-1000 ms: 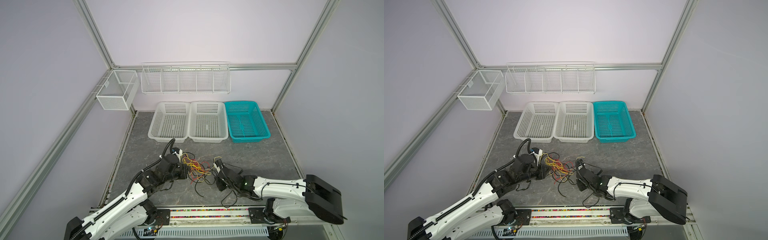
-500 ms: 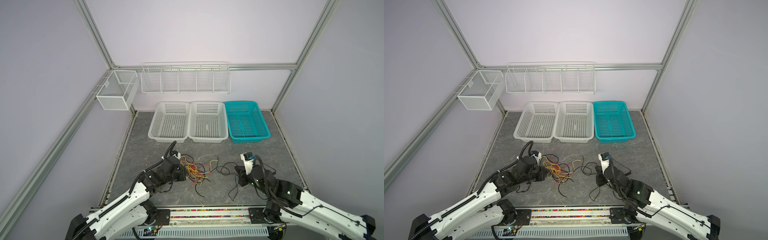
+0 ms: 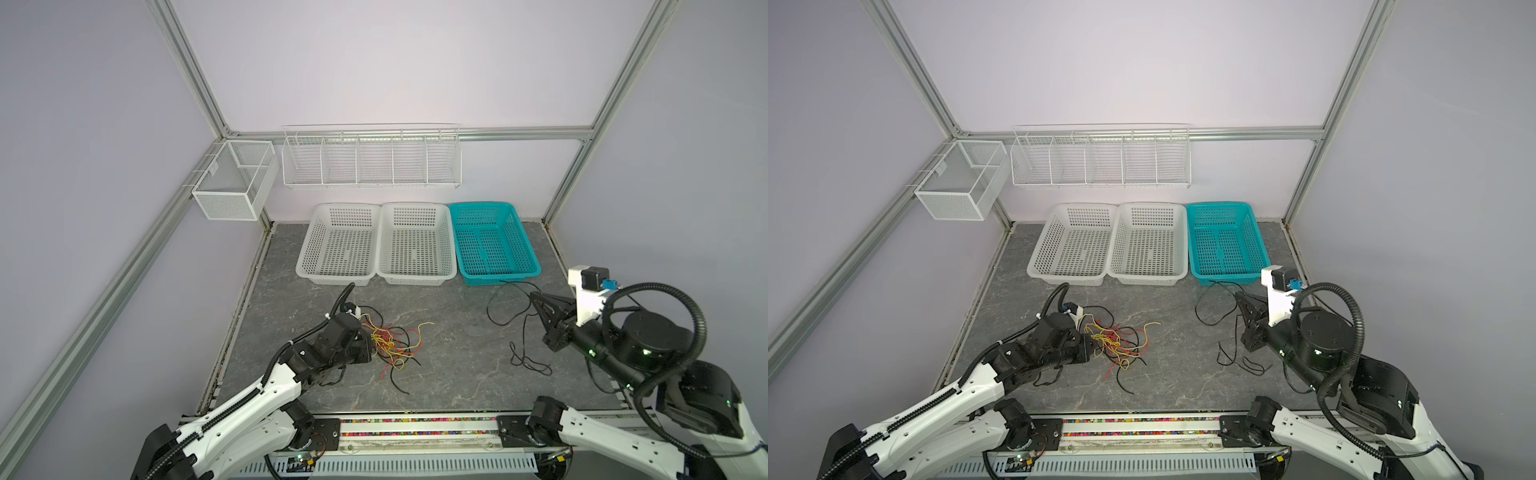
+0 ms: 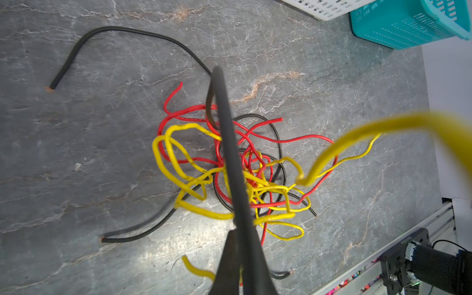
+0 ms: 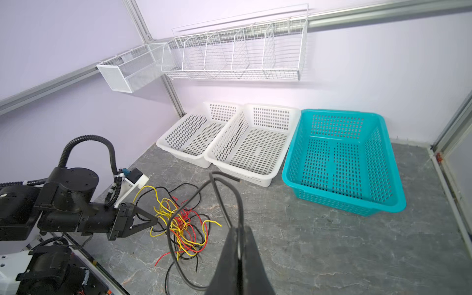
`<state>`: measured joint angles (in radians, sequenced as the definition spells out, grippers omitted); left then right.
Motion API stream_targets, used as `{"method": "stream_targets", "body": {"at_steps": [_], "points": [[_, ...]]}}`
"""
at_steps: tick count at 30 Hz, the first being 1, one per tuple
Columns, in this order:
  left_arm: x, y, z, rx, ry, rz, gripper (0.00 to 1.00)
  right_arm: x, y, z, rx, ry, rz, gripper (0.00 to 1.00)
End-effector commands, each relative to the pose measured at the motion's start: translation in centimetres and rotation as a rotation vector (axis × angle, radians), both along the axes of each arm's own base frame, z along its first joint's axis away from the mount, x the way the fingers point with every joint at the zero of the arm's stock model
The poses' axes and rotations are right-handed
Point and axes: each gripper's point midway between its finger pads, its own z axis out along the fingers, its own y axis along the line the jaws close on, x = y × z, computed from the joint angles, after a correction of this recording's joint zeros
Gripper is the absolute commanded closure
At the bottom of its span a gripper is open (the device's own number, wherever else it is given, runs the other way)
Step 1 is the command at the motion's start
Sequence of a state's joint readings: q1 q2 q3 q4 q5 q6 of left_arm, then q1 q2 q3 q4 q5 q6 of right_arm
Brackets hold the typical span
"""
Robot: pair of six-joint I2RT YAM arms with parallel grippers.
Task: Untangle the cables
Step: 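Lift the black wire with the right gripper and carry it over the white basket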
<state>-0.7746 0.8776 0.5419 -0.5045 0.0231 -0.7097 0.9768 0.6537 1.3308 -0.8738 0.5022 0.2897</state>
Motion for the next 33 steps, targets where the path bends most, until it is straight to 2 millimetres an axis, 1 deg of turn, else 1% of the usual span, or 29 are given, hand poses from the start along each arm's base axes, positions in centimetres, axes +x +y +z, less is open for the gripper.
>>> {"method": "stream_targets", "body": {"at_steps": [1, 6, 8, 9, 11, 12, 13, 14, 17, 19, 20, 22, 24, 26, 28, 30, 33], "points": [[0.2, 0.2, -0.2, 0.003, -0.014, 0.004, 1.0, 1.0, 2.8, 0.1, -0.14, 0.009, 0.072, 0.94], [0.0, 0.1, -0.4, -0.005, -0.014, -0.009, 1.0, 3.6, 7.0, 4.9, -0.182, -0.045, 0.131, 0.94], [-0.2, -0.2, -0.6, -0.024, -0.012, -0.02, 1.0, 5.0, 8.9, 7.0, -0.188, -0.065, 0.16, 0.94], [-0.3, -0.2, -0.7, -0.031, -0.011, -0.026, 1.0, 5.6, 9.3, 8.0, -0.177, -0.074, 0.165, 0.94], [-0.5, -0.5, -0.7, -0.05, -0.011, -0.035, 1.0, 7.5, 10.9, 9.7, -0.16, -0.079, 0.19, 0.94], [-0.6, -0.5, -0.8, -0.058, -0.012, -0.038, 1.0, 8.4, 11.3, 10.6, -0.15, -0.085, 0.19, 0.94], [-0.7, -0.6, -0.8, -0.067, -0.013, -0.044, 1.0, 9.7, 11.9, 11.5, -0.144, -0.092, 0.184, 0.94], [-0.8, -0.7, -0.9, -0.074, -0.013, -0.046, 1.0, 10.6, 12.1, 11.7, -0.15, -0.077, 0.182, 0.94], [-1.0, -0.6, -1.0, -0.078, -0.015, -0.05, 1.0, 13.6, 13.3, 14.4, -0.099, -0.11, 0.177, 0.94], [-1.1, -0.6, -1.2, -0.08, -0.012, -0.053, 1.0, 15.4, 13.8, 16.1, 0.007, -0.132, 0.191, 0.94], [-1.2, -0.6, -1.3, -0.082, -0.008, -0.056, 1.0, 16.2, 13.8, 17.2, 0.075, -0.151, 0.198, 0.94], [-1.3, -0.5, -1.6, -0.077, -0.007, -0.06, 1.0, 17.9, 13.8, 18.2, 0.147, -0.167, 0.192, 0.94], [-1.4, -0.4, -1.9, -0.072, -0.007, -0.063, 1.0, 19.7, 14.5, 18.5, 0.182, -0.187, 0.2, 0.94], [-1.4, -0.3, -2.1, -0.064, -0.009, -0.068, 1.0, 21.8, 15.0, 17.9, 0.236, -0.158, 0.226, 0.94], [-1.4, -0.3, -2.2, -0.06, -0.011, -0.069, 1.0, 24.5, 15.2, 16.3, 0.287, -0.092, 0.229, 0.94], [-1.3, -0.4, -2.3, -0.059, -0.012, -0.074, 1.0, 26.7, 15.9, 13.8, 0.266, -0.045, 0.234, 0.94], [-1.2, -0.5, -2.2, -0.063, -0.017, -0.076, 1.0, 28.6, 17.0, 10.9, 0.228, 0.003, 0.243, 0.94]]}}
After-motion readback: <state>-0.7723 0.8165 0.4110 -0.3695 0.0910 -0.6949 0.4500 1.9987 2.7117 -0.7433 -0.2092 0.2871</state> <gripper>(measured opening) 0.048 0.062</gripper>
